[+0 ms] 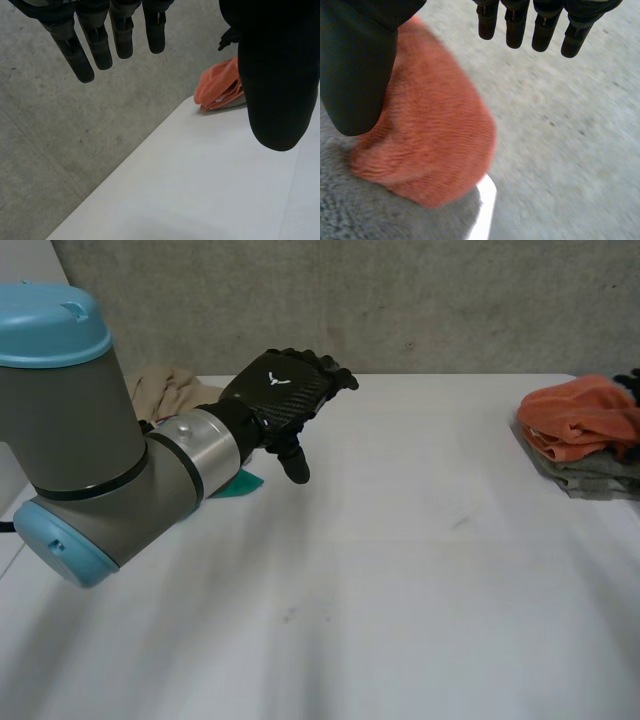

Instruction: Fold the laundry.

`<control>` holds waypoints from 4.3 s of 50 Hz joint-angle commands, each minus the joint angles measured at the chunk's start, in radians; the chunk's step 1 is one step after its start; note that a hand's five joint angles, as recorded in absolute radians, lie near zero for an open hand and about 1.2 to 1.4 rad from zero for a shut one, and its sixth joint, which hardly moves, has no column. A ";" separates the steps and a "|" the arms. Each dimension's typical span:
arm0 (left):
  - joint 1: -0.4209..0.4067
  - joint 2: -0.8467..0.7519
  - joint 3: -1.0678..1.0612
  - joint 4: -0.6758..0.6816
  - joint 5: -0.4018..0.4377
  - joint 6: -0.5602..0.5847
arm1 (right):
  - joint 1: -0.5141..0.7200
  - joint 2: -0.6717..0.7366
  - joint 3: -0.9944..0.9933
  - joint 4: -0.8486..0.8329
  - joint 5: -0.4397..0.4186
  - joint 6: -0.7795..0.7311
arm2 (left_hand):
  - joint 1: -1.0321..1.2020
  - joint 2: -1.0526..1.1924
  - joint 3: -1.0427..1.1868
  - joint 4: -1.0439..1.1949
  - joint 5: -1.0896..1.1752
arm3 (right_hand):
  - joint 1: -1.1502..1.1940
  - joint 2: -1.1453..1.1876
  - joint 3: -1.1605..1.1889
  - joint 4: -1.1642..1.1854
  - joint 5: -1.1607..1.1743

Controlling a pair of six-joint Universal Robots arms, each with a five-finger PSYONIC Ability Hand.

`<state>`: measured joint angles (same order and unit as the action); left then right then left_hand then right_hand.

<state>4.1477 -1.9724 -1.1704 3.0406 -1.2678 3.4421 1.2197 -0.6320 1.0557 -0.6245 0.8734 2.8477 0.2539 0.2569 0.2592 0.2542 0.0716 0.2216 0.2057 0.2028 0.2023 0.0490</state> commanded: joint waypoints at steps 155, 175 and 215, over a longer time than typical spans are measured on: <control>-0.438 -0.072 -0.221 0.276 -0.386 -0.001 | 0.702 -0.063 -0.132 0.230 0.486 -0.220 | 1.142 1.139 1.137 1.142 1.150 | 1.175 1.191 1.193 1.194 1.173; -0.034 -0.042 -0.215 0.288 -0.343 0.005 | 0.664 -0.422 0.020 0.581 0.662 -0.142 | 0.253 0.250 0.248 0.253 0.261 | -0.047 -0.031 -0.028 -0.028 -0.049; 0.177 0.003 -0.211 0.374 -0.262 -0.004 | 0.735 -0.163 -0.282 0.627 0.620 0.108 | -0.034 -0.037 -0.040 -0.035 -0.027 | 1.175 1.191 1.193 1.194 1.173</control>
<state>4.2948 -1.9230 -1.4706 3.3704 -1.5278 3.4392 1.9510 -0.4881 0.4881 0.1062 1.5665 2.9840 0.2764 0.2709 0.2680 0.2697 0.0811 1.0926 1.1633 1.1703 1.1925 0.9591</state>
